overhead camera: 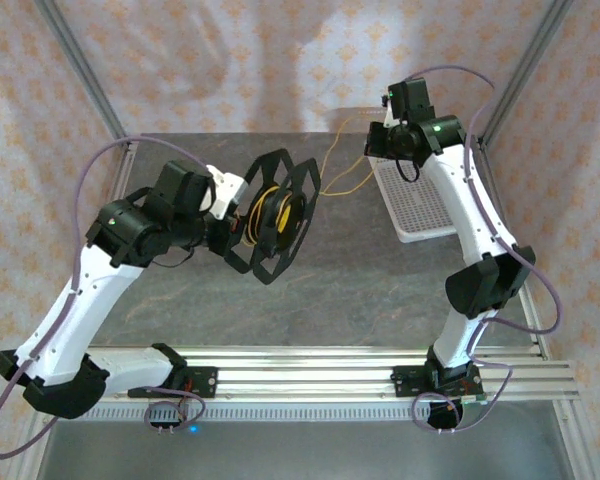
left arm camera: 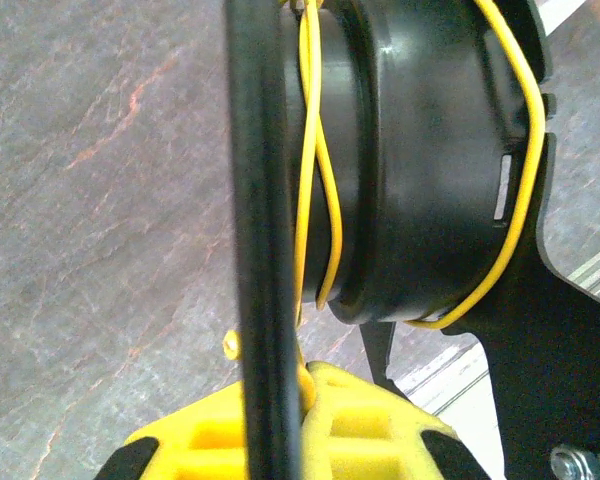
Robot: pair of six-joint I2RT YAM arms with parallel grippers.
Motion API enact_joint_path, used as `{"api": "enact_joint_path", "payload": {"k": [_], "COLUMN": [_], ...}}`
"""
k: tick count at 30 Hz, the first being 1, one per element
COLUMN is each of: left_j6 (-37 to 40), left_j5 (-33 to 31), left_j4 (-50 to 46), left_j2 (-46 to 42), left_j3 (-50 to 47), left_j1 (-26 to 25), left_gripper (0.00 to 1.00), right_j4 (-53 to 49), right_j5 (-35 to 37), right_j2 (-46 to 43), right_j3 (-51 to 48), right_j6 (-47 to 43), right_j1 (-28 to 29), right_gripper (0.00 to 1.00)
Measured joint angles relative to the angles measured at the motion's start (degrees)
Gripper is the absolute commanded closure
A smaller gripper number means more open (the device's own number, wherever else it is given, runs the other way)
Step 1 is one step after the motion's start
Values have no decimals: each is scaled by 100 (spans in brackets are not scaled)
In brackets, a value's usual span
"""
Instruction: Wrap the cables
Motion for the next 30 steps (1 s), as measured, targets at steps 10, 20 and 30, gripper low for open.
{"api": "enact_joint_path", "payload": {"k": [10, 20, 30], "left_j6": [374, 605, 236], "left_j5": [-1088, -1626, -2483], "left_j4": [39, 195, 269], "left_j2": [485, 979, 1784], "left_j3": [-107, -15, 846], "left_j1": [-66, -68, -66], "left_gripper": [100, 100, 100], "right_j4": [-339, -372, -175], "right_j5": [-1285, -2430, -2710], "right_j2": [-837, -1346, -1574], "right_j3": [-162, -166, -168], "right_j6": [-863, -931, -782], "right_j1": [9, 398, 1609], "right_gripper": [100, 100, 100]}}
